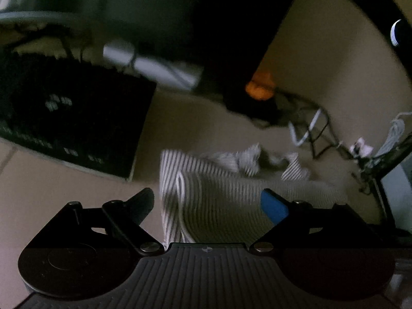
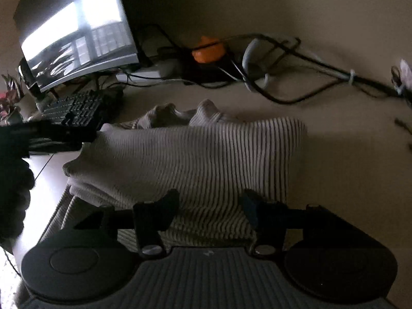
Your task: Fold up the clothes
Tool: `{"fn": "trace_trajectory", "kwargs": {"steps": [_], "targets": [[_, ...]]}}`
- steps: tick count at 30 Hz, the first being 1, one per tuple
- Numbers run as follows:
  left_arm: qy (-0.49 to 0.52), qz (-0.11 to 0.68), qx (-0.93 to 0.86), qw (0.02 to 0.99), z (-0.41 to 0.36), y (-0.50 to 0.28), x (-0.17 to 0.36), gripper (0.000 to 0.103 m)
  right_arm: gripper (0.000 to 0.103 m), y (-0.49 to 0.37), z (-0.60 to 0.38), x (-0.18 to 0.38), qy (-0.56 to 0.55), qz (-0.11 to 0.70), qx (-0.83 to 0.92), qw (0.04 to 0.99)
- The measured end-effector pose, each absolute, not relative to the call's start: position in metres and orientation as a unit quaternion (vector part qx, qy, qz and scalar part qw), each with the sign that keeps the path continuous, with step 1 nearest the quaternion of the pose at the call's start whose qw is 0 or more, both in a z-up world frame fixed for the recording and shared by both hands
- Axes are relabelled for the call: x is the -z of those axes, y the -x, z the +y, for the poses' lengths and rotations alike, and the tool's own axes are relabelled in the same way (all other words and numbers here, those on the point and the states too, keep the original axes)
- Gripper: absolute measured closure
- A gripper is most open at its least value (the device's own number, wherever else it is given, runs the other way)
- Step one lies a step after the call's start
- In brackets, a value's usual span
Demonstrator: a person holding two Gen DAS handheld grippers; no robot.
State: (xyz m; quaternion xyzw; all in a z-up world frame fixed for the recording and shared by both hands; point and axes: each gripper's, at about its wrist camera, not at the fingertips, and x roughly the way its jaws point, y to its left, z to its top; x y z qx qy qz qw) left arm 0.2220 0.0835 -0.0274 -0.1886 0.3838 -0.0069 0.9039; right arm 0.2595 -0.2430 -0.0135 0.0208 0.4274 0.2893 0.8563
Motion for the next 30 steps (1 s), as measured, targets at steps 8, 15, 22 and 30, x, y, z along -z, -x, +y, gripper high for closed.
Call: {"fn": "trace_trajectory", "kwargs": {"steps": [8, 15, 22, 30], "targets": [[0.204, 0.471, 0.032, 0.858, 0.099, -0.250, 0.050, 0.008, 0.043, -0.304, -0.280, 0.002, -0.110, 0.419, -0.203, 0.878], [0.194, 0.484, 0.042, 0.852, 0.092, -0.277, 0.057, 0.007, 0.037, -0.339, -0.283, 0.030, -0.154, 0.465, -0.192, 0.851], [0.161, 0.475, 0.031, 0.865, 0.079, -0.294, 0.054, 0.039, 0.065, -0.350, -0.257, 0.036, -0.125, 0.469, -0.234, 0.842], [0.108, 0.480, 0.021, 0.871, 0.074, -0.295, 0.050, 0.031, 0.065, -0.351, -0.264, 0.029, -0.096, 0.460, -0.239, 0.849]]}}
